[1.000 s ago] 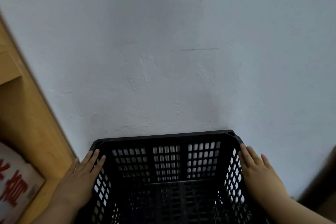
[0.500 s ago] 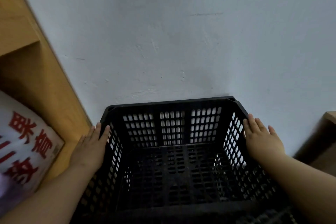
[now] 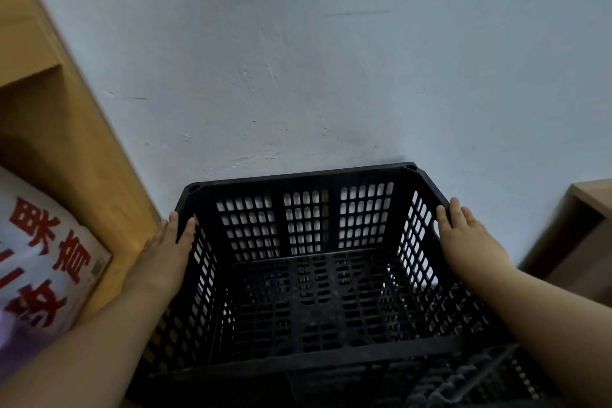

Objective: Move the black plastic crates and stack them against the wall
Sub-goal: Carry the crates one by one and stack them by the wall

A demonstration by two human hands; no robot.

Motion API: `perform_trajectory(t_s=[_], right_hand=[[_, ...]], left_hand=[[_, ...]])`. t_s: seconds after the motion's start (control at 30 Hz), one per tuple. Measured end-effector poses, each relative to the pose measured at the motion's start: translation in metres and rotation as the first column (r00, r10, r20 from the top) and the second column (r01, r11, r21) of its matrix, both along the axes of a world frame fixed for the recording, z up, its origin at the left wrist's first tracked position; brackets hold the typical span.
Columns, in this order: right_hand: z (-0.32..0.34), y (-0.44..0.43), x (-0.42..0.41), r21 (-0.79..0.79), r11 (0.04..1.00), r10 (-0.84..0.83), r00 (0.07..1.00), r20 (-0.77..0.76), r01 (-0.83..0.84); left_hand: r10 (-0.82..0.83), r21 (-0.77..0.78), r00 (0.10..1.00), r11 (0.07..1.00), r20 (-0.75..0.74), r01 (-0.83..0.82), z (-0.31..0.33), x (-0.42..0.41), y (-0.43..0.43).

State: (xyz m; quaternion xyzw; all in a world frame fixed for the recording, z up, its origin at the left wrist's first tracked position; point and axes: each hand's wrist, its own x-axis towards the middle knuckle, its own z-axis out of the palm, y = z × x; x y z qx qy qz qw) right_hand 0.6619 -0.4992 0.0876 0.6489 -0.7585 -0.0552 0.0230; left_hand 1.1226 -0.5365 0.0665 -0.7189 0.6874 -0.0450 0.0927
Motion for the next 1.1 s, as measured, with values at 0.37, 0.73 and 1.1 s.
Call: perform_trajectory(t_s=[0.37,0.73,1.1], right_hand=[[0.000,0.000,0.003,-0.007,1.000,0.003,1.000,0.002,-0.003],[-0.005,0.003,0.006,-0.041,0.999,0.018,0.999,-0.047,-0.020],[-0.011,0.008,0.000,-0.115,0.990,0.064,0.989,-0.130,-0.079]], left_hand=[[-0.002,0.007,1.000,1.000,0.006,0.002,-0.003,0.003,-0.002],[-0.004,-0.007,1.000,1.000,-0.016,0.004,-0.003,0.005,-0.009],[-0.021,-0.034,1.000,0.999,0.001,0.021,0.001,-0.004,0.004]])
